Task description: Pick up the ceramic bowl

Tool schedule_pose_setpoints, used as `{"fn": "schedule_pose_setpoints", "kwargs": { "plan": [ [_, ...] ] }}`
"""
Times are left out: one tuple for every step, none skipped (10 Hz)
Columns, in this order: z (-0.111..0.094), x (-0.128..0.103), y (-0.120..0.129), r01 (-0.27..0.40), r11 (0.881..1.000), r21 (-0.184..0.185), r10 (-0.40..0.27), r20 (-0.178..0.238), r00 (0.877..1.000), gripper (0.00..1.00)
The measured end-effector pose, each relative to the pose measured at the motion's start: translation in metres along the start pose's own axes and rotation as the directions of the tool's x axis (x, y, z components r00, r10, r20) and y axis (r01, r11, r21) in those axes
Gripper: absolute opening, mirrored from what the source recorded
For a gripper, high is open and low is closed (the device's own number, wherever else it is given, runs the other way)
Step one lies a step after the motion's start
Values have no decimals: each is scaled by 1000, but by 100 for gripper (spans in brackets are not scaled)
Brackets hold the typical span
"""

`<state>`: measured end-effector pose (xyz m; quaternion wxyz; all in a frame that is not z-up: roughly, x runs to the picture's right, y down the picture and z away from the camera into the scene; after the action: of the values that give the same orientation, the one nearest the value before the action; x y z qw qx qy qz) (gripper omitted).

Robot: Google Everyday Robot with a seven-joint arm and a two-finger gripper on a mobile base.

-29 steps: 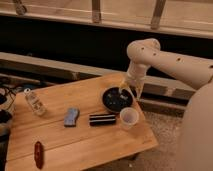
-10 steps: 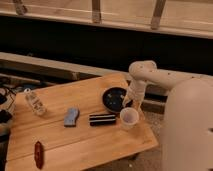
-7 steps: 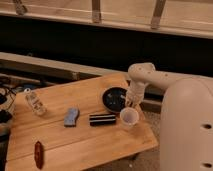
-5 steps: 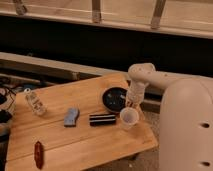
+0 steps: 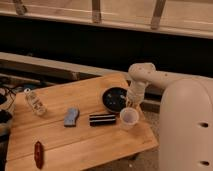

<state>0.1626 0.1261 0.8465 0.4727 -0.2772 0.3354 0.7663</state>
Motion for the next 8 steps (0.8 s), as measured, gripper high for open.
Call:
{"fn": "schedule_pose_setpoints", "kwargs": {
  "plan": [
    [-3, 1, 1, 10, 1000, -13, -10, 7, 1000, 29],
    [-8, 0, 3, 27, 999, -41, -26, 36, 999, 39],
    [-20, 0, 5, 45, 997, -69, -40, 76, 996, 50],
    [-33, 0, 7, 59, 994, -89, -49, 111, 993, 58],
    [-52, 1, 13, 83, 990, -114, -65, 154, 986, 68],
    [-82, 3, 22, 116, 983, -145, -84, 212, 974, 77],
    [-108, 4, 29, 146, 974, -171, -98, 263, 960, 80],
    [-131, 4, 32, 164, 968, -191, -100, 305, 947, 80]
  ]
}}
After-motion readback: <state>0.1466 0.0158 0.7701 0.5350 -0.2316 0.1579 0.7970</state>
